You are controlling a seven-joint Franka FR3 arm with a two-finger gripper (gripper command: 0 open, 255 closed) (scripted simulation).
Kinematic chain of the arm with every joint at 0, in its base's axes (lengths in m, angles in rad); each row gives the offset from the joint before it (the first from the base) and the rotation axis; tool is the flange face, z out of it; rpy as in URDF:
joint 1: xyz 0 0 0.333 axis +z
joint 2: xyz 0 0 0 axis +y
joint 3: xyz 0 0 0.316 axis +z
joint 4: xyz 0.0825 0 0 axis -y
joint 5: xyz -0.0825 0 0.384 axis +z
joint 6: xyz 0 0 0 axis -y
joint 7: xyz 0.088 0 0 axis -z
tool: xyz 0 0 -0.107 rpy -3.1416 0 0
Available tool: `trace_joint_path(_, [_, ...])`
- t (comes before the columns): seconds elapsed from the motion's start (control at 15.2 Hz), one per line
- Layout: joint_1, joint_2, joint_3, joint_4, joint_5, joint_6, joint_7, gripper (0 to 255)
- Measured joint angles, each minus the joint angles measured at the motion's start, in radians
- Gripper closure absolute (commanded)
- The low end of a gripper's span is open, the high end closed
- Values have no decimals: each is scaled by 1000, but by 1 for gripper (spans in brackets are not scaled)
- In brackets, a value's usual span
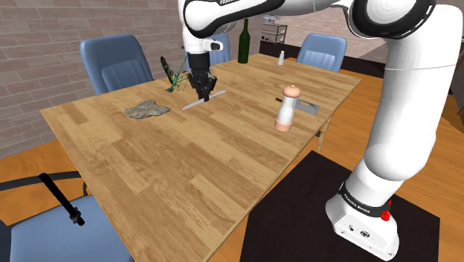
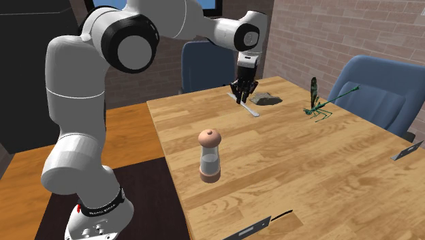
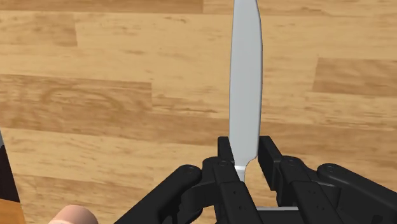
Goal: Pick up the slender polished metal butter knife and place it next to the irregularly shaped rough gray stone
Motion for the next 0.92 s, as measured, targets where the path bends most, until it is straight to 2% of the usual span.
trace_joint_path(0.92, [3,56,-12,-118,-27,169,16,255])
